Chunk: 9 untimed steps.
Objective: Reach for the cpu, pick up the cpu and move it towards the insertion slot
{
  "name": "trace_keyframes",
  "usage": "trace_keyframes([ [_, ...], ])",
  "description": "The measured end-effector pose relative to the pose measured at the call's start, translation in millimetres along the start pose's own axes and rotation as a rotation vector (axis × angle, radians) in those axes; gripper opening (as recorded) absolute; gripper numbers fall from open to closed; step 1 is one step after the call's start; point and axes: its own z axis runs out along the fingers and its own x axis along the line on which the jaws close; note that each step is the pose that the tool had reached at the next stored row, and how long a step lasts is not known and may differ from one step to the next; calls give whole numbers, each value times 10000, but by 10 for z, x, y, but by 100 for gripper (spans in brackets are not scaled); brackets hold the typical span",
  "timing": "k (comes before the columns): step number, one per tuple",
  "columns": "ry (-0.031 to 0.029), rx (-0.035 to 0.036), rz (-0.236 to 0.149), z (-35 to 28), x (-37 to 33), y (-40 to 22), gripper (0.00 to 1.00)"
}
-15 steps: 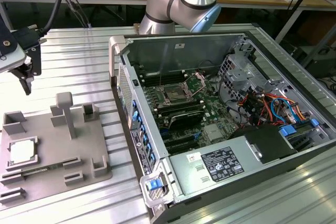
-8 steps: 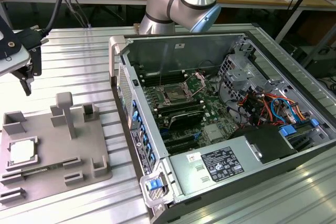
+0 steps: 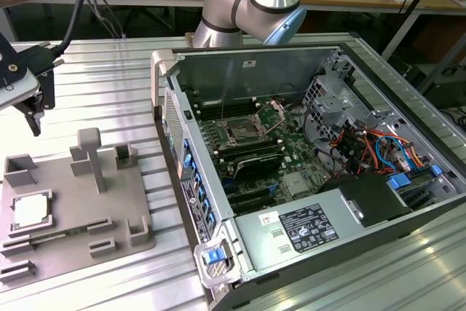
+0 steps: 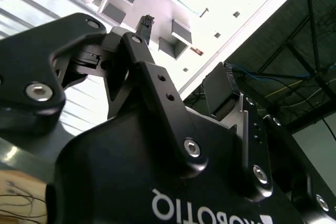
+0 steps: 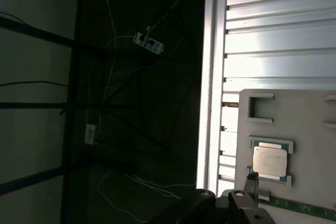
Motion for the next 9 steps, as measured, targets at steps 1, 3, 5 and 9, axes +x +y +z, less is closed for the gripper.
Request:
trace_keyframes([
  [1,2,1,-1,-1,0,0,66],
  [3,3,1,-1,0,0,0,66],
  [5,3,1,-1,1,1,-1,66],
  [9,2,1,-1,10,1,-1,66],
])
